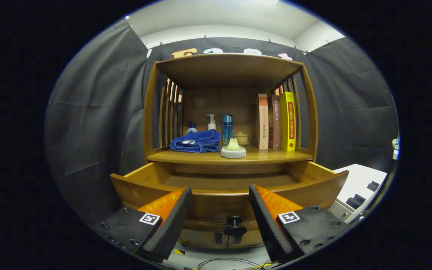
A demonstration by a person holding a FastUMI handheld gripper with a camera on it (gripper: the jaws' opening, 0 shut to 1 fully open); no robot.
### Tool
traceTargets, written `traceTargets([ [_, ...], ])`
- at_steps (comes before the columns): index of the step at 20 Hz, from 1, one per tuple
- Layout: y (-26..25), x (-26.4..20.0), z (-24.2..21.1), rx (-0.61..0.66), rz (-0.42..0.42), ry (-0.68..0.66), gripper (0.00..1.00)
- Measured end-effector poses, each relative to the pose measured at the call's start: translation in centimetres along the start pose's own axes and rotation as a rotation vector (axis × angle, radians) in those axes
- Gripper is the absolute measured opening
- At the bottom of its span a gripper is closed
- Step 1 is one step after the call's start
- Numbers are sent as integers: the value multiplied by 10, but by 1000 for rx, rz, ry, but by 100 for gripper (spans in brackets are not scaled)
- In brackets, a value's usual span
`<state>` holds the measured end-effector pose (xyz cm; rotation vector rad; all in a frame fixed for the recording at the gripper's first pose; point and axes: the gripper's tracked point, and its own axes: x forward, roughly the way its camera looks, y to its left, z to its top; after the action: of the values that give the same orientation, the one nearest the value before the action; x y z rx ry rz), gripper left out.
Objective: Pull open the drawer, take out the items inside it, and place them on the countertop above the cabinet.
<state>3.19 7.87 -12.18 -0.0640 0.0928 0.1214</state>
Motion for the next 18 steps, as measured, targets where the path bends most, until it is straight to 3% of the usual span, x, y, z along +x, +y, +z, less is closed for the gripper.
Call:
traceTargets([
  [8,5,16,-43,-27,9,56,98],
  [18,6,23,-47,-77,-52,66,98],
])
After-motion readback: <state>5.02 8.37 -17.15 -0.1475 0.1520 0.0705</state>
